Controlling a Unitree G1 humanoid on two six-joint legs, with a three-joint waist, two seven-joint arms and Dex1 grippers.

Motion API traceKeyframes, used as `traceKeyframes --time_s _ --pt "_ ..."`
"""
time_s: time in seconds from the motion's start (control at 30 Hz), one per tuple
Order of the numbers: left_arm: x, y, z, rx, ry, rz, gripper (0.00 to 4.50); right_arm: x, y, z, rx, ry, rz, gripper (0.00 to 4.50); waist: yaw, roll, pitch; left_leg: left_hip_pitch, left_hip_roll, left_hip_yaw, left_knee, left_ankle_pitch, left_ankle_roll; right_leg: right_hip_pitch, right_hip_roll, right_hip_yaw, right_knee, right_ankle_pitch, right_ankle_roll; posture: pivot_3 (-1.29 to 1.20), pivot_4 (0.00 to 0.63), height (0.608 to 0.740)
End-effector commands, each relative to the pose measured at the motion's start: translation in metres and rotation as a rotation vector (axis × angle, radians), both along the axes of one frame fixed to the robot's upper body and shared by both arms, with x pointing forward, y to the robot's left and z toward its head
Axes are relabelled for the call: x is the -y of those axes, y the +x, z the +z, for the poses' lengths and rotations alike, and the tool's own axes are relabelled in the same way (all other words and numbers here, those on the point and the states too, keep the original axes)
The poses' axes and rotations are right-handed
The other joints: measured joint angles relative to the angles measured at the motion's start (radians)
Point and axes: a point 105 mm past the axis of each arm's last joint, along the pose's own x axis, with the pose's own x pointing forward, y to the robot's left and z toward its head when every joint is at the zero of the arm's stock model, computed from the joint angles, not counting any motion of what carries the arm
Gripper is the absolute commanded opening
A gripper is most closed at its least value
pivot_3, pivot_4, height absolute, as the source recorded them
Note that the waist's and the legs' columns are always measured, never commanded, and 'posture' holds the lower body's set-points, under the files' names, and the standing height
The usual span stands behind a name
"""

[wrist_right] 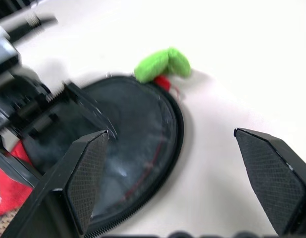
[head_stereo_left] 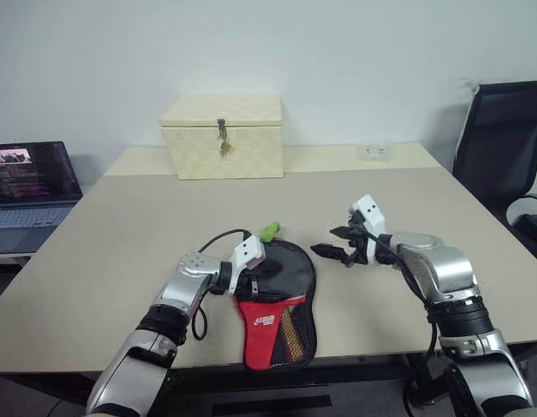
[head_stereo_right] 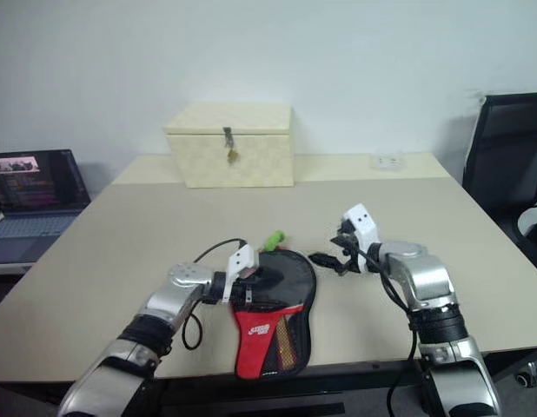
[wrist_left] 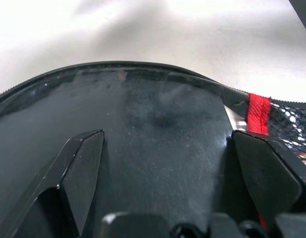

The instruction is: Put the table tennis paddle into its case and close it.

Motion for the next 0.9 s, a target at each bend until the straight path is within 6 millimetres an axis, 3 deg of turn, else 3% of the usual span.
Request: traceKeyframes --time_s 0.03,0.23,0.4,0.63,0.9 --pt "-0.001 0.001 -0.005 -0.001 0.012 0.002 4.5 -0.018 0.007 0.039 0.064 0.101 0.008 4.47 -0.001 0.0 0.0 0.0 0.0 0.0 0.0 0.0 0.0 0.0 0.0 0.0 0.0 0.0 0.0 0.0 0.15 0.74" --pt "0.0 0.001 -0.007 0.002 0.006 0.003 4.5 -0.049 0.036 0.047 0.0 0.175 -0.065 4.47 0.001 0.0 0.0 0.001 0.001 0.0 0.0 0.0 0.0 0.0 0.0 0.0 0.001 0.0 0.0 0.0 0.15 0.74" --pt "0.0 -0.001 -0.008 0.005 0.002 0.006 4.5 -0.086 0.061 0.027 -0.018 0.123 -0.129 4.47 0.001 0.0 0.0 0.001 0.001 0.0 0.0 0.0 0.0 0.0 0.0 0.0 0.001 0.0 0.0 0.0 0.15 0.74" --pt "-0.004 -0.003 -0.007 0.013 0.0 0.02 4.5 -0.115 0.069 0.004 -0.024 0.096 -0.199 4.47 0.0 0.0 0.0 0.0 0.001 0.0 0.0 0.0 0.0 0.0 -0.001 0.0 0.0 0.0 0.0 0.0 0.15 0.74" --pt "-0.009 -0.009 -0.009 0.015 0.005 0.041 4.5 -0.137 0.068 -0.006 0.019 0.073 -0.283 4.47 -0.001 0.0 0.0 0.0 0.001 -0.001 -0.001 0.0 0.0 0.0 -0.001 0.0 0.001 0.0 0.0 0.0 0.15 0.74"
